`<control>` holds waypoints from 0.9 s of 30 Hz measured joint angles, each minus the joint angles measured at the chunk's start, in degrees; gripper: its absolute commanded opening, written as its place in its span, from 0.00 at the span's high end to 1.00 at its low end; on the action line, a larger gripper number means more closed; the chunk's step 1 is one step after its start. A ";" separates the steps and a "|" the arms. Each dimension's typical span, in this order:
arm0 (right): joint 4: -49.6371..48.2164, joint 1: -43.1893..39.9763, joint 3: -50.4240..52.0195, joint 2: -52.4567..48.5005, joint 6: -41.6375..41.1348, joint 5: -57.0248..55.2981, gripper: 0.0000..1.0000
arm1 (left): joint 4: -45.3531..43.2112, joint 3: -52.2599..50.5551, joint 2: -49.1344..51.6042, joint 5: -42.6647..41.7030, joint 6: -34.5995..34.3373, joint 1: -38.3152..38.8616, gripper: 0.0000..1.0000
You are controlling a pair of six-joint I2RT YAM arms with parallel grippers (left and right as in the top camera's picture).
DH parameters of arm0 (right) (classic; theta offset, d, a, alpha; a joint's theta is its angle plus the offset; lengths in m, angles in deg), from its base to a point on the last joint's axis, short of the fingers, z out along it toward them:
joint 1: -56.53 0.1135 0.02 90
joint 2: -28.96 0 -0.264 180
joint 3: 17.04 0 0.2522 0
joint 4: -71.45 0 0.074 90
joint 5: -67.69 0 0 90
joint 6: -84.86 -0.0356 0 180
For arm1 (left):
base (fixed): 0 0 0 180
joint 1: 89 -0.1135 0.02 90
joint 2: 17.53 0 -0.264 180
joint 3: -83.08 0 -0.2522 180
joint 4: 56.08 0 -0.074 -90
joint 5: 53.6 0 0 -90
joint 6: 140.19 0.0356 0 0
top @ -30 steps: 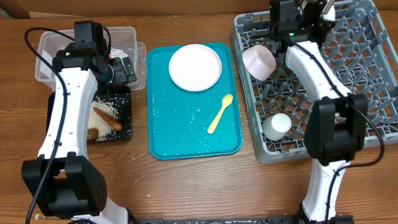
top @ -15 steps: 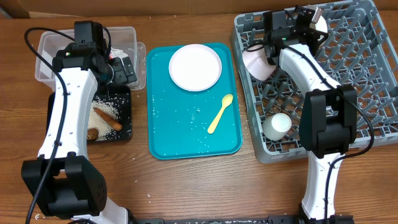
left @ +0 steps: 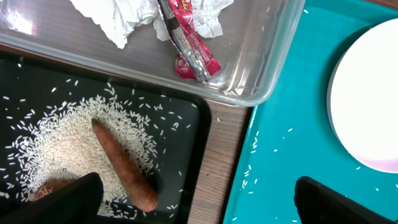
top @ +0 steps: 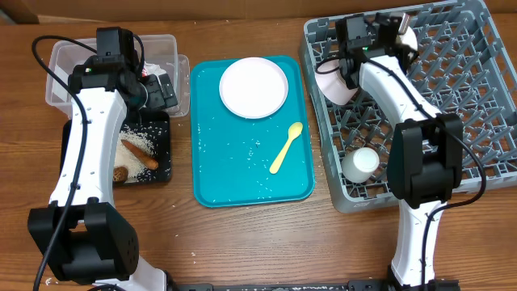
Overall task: Sort waste into correct bins and load items into the dishwasher
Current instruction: 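Carry the white bowl to the rack and set it upside down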
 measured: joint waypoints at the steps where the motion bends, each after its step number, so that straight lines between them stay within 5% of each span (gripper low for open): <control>1: 0.96 0.24 0.20 -0.04 0.11 0.92 0.75 | -0.02 0.00 0.00 0.00 0.00 0.00 0.00; 7: 4.48 3.85 0.76 -0.22 0.72 4.68 0.59 | 0.00 0.00 0.00 -0.02 0.00 0.00 0.00; 14: 6.38 6.43 0.46 -0.22 1.25 4.17 0.26 | 0.00 0.00 0.00 -0.02 0.00 0.00 0.00; 27: 11.43 9.20 -0.61 9.42 1.11 18.93 0.19 | 0.00 0.00 0.00 0.00 0.00 0.00 0.00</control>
